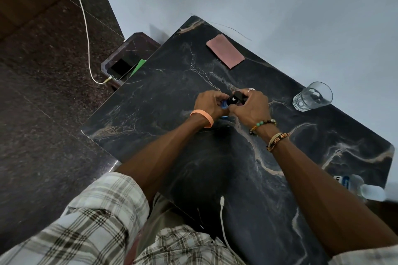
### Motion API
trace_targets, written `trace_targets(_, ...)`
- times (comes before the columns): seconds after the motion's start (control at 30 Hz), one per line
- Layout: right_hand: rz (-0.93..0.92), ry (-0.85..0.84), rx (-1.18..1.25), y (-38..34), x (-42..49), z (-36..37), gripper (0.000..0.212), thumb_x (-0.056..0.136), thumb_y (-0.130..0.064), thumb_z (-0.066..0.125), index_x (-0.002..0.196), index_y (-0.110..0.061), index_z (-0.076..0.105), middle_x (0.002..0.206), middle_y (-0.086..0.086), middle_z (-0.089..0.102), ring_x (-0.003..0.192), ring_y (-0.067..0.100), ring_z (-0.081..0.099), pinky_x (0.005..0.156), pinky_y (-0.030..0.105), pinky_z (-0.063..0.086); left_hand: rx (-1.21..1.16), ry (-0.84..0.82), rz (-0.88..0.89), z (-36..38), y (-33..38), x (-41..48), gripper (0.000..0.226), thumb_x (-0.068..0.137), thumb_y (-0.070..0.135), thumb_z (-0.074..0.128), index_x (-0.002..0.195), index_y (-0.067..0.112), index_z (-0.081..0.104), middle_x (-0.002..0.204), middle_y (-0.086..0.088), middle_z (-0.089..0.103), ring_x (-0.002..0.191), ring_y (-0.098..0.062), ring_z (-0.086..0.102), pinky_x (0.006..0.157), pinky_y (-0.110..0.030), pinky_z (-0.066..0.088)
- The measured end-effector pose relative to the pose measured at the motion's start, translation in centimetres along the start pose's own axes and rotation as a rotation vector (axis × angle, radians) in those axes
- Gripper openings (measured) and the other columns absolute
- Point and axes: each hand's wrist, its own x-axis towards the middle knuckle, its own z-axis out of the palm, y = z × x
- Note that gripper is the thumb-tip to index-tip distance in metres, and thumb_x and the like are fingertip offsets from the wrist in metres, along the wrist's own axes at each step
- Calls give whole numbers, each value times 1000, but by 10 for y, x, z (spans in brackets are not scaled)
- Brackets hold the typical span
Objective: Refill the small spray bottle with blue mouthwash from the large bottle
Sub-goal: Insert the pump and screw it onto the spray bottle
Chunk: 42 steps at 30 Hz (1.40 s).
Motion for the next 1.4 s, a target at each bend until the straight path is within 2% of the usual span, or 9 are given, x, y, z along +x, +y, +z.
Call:
trace_targets(0.2, 26, 31, -55, 7, -7, 8, 49, 76, -47, 75, 113, -16, 67, 99, 1, 70, 89, 18, 65, 72, 28, 52, 26, 20, -1, 3, -5, 0, 36, 71, 24, 80, 106, 15, 74, 96, -2, 74, 82, -11, 67, 80, -25, 54)
trace_targets(0.27, 30, 10, -41, 9, -7, 10, 48, 79, -45, 74, 116, -16, 64, 104, 3, 68, 95, 20, 64, 79, 34, 54, 33, 26, 9, 3, -4, 1, 36, 72, 24, 79, 106, 14, 74, 94, -1, 74, 80, -11, 67, 78, -25, 54)
trace_targets(0.37, 31, 39, -70, 10, -8, 11, 38, 80, -48, 71, 101, -16, 68, 93, 2, 68, 86, 20, 64, 71, 33, 54, 33, 31, 7, 2, -3, 1, 40, 70, 25, 80, 108, 13, 73, 95, -2, 74, 81, -11, 67, 79, -24, 54)
trace_targets(0.5, 19, -4, -44, 9, -9, 11, 47, 82, -43, 72, 121, -18, 61, 111, 3, 65, 103, 20, 61, 85, 36, 53, 40, 10, 11, 3, -4, 0, 38, 71, 25, 80, 107, 15, 73, 94, -1, 74, 80, -11, 67, 79, -27, 55)
trace_targets(0.6, 33, 0, -77, 8, -8, 11, 38, 83, -44, 70, 111, -18, 67, 101, 2, 68, 93, 20, 63, 77, 34, 53, 28, 27, 3, 1, -4, 0, 40, 69, 24, 81, 107, 12, 72, 94, -4, 74, 80, -12, 67, 78, -26, 54)
trace_targets(0.77, 36, -10, -14, 6, -9, 12, 45, 84, -37, 71, 123, -16, 61, 112, 5, 66, 102, 22, 62, 85, 38, 52, 74, 17, 8, 0, -3, 1, 21, 71, 26, 79, 88, 16, 74, 79, -3, 72, 72, -18, 66, 71, -35, 55)
trace_targets(0.87, 58, 30, -24, 7, -9, 12, 38, 83, -42, 71, 112, -17, 68, 100, 3, 70, 93, 20, 64, 77, 34, 53, 31, 14, 0, 0, -2, 0, 33, 69, 24, 82, 99, 14, 74, 88, -3, 75, 79, -16, 69, 76, -35, 56)
trace_targets(0.97, 82, 25, 47, 4, -10, 11, 50, 79, -40, 76, 121, -17, 64, 111, 2, 69, 101, 18, 63, 86, 37, 54, 27, 5, 7, 1, -3, 0, 39, 71, 22, 80, 109, 15, 73, 95, -3, 75, 83, -14, 69, 80, -35, 56)
trace_targets(1.4, 128, 41, 41, 5, -10, 13, 47, 77, -46, 75, 113, -15, 68, 103, 3, 71, 93, 19, 65, 80, 39, 56, -1, 4, 9, -1, -1, -2, 35, 69, 21, 81, 103, 17, 74, 90, -2, 75, 79, -14, 69, 77, -36, 58)
